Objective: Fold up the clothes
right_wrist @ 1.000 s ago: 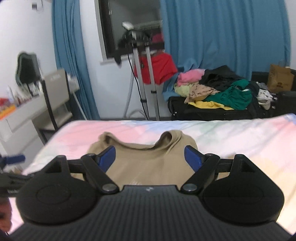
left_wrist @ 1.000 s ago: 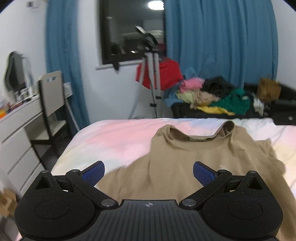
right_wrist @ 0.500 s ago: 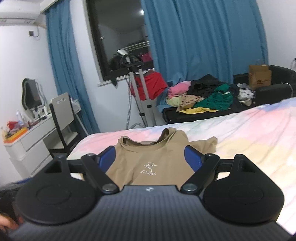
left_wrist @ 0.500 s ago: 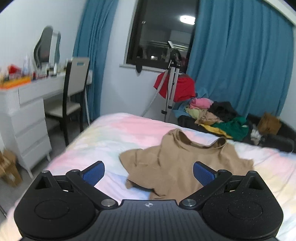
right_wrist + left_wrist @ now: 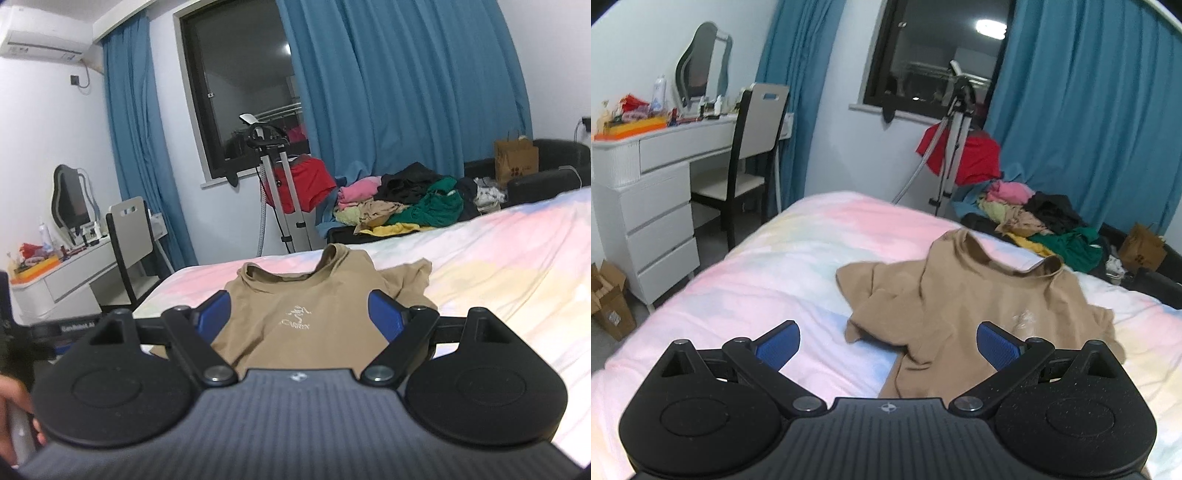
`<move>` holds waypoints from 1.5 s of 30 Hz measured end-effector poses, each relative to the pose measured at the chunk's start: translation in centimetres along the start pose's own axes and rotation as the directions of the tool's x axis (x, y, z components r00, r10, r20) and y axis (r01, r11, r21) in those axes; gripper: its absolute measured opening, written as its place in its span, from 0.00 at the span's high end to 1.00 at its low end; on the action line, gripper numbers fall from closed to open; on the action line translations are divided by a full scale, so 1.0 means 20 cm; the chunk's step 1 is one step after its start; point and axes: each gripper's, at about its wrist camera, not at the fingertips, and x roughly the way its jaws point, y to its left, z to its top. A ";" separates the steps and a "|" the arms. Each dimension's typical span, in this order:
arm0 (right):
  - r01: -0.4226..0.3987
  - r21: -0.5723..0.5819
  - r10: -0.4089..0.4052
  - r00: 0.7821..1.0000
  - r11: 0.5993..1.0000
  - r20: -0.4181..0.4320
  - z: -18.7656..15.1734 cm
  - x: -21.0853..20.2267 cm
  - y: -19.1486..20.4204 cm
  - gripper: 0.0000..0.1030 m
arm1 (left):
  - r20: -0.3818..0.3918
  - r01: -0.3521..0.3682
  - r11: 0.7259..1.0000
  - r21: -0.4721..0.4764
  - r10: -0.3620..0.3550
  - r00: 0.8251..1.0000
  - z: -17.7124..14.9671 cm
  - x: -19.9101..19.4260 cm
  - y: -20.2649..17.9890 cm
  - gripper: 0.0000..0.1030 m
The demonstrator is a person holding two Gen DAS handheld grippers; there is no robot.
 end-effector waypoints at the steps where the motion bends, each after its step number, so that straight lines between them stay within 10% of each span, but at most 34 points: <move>1: 0.003 0.009 -0.003 1.000 1.000 -0.004 -0.01 0.01 -0.02 0.20 | -0.010 -0.005 1.000 -0.011 0.005 1.000 -0.02 0.04 0.01 0.01; 7: 0.024 0.063 -0.023 0.999 0.998 -0.025 -0.04 0.07 -0.11 0.00 | -0.066 -0.049 0.997 -0.057 0.045 0.997 -0.03 0.22 0.03 0.01; 23: 0.075 0.180 -0.050 0.989 0.981 -0.141 -0.16 0.29 -0.30 0.00 | -0.107 -0.062 0.969 -0.238 0.037 0.994 0.11 0.88 0.25 0.11; 27: 0.098 0.172 -0.070 0.985 0.980 -0.158 -0.19 0.36 -0.32 0.00 | -0.088 -0.027 0.989 -0.143 0.014 0.996 0.15 1.06 0.18 0.26; 32: 0.133 0.162 -0.103 0.978 0.978 -0.180 -0.23 0.46 -0.34 0.00 | -0.091 -0.069 0.997 0.030 0.071 0.993 0.23 1.20 0.07 0.92; 45: 0.212 0.132 -0.186 0.965 0.968 -0.185 -0.27 0.56 -0.41 0.00 | 0.058 -0.299 0.892 0.339 0.297 0.953 0.67 1.38 -0.13 0.94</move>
